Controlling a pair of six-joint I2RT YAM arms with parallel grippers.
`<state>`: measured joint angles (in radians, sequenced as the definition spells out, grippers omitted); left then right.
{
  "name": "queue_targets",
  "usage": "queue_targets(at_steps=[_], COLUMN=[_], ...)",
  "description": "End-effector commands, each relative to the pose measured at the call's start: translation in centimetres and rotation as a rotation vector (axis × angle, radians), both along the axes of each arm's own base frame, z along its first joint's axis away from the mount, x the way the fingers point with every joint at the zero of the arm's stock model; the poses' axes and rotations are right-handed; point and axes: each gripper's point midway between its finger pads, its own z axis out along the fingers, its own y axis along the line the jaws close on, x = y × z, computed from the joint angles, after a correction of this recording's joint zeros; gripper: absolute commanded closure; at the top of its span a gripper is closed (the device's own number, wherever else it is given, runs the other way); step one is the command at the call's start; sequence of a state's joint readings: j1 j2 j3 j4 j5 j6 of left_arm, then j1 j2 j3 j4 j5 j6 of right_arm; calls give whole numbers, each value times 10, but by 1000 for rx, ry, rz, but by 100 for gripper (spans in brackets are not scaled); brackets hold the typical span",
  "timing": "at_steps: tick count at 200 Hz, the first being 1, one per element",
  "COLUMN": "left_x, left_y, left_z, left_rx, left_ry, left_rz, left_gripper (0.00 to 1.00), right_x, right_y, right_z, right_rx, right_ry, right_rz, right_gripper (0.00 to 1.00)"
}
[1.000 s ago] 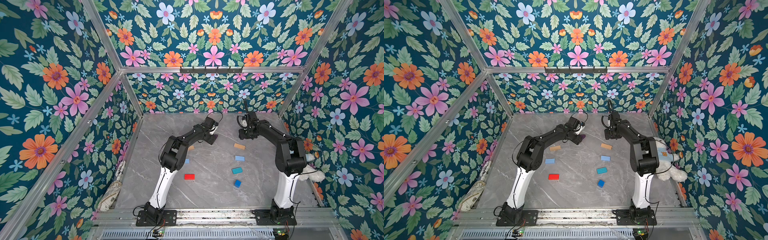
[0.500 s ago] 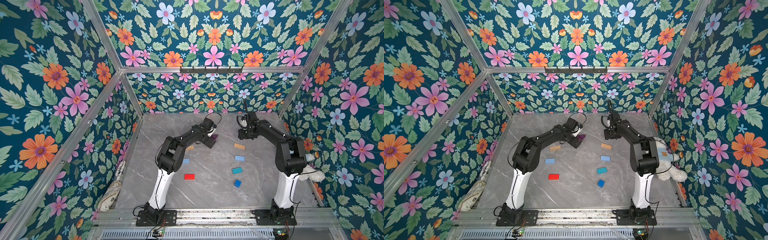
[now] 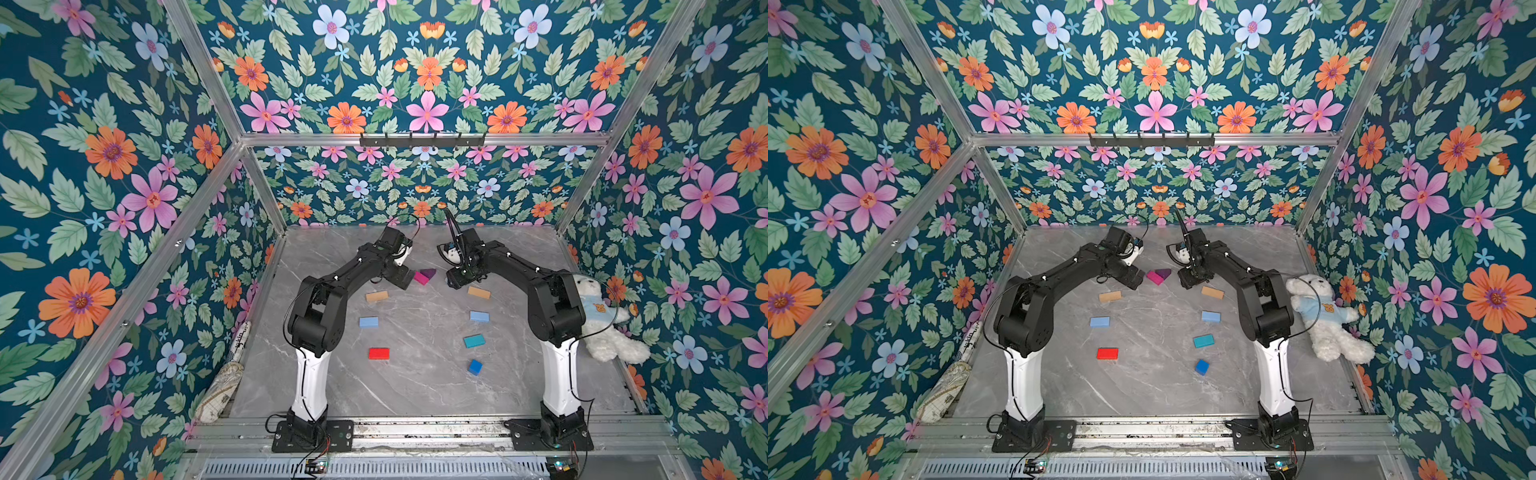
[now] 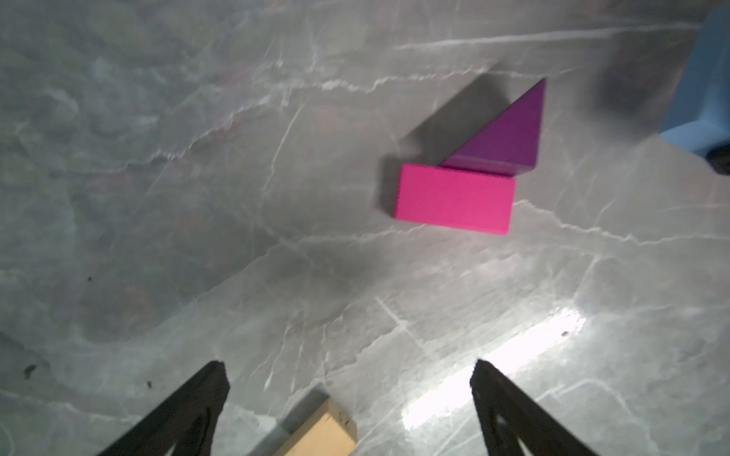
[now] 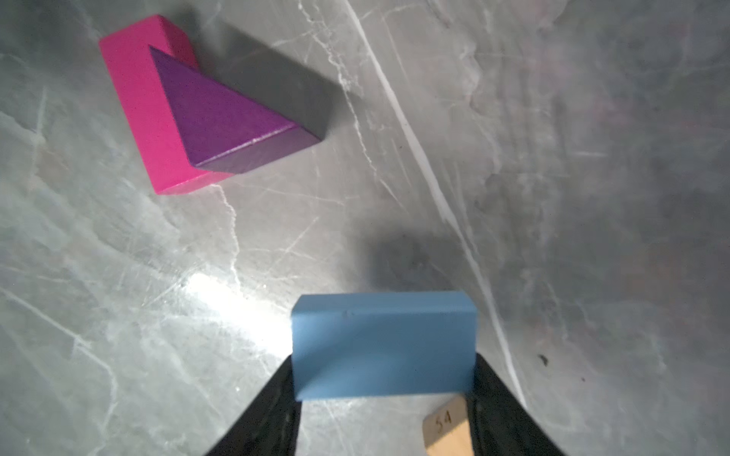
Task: Assemble a heart with building blocks
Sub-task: Assemble the building block at the center of the board.
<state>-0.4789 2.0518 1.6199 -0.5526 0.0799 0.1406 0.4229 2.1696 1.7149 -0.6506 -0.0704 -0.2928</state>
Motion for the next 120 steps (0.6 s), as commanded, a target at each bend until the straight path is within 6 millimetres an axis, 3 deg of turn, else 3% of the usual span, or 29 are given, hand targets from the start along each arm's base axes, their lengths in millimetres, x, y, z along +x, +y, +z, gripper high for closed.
queue_targets(at_steps=[1, 50, 120], left_x=[3, 2, 2], left_y=[4, 22, 34], left_z=[6, 2, 1], left_rx=[-36, -32, -34], left_ry=[-18, -4, -1], left_rz=[20, 55, 78], left_gripper=[0, 0, 0], right_x=[3, 9, 6], right_y=[9, 28, 37], right_z=[-2, -10, -24], right_rx=[-30, -40, -78], right_ry=[-6, 17, 16], right_rz=[55, 110, 143], right_gripper=[65, 63, 63])
